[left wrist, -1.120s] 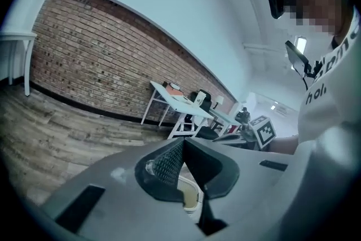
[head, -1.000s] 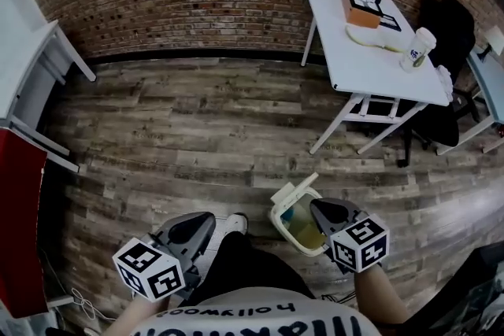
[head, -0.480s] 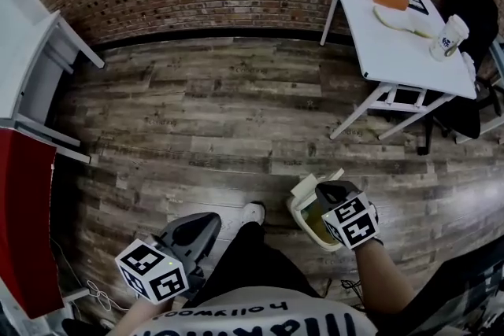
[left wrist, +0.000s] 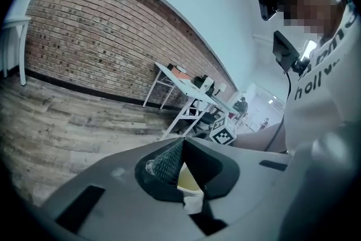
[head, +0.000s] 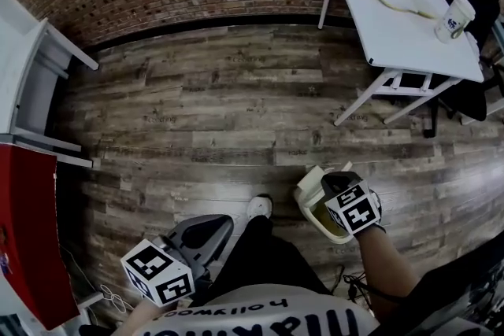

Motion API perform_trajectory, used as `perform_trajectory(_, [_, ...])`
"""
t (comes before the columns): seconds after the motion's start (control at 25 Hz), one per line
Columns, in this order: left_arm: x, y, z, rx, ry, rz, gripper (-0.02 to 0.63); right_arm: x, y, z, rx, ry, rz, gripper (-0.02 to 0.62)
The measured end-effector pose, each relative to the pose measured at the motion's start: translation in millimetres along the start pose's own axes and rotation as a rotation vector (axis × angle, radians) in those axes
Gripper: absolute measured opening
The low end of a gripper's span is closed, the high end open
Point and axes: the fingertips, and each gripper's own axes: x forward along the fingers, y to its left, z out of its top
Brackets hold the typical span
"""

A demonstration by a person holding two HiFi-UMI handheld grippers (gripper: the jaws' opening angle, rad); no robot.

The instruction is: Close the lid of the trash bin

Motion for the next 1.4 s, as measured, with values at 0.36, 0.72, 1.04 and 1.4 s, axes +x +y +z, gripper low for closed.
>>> perform_trajectory(0.36, [19.3, 4.4, -2.0, -0.001, 0.055, -0.042, 0.008, -8.2, 3.3, -16.3, 0.050, -0.033, -0.007, 0.008])
perform_trajectory(0.72, [58.1, 8.6, 36.5, 0.052, 0.126, -0.187, 0.008, -18.5, -0.1, -52.3, 0.157, 0.072, -0.040, 0.008])
perform_trajectory(1.04, [91.7, 11.4, 45.2, 0.080, 0.218, -0.289, 0.008, -26.5, -0.6, -73.6, 0.239, 0.123, -0.082, 0.008])
perform_trajectory(1.4, [120.7, -18.4, 42.0, 0.071, 0.247, -0.275, 0.008, -36.8, -9.3, -107.0, 0.247, 0.154, -0.023, 0.008])
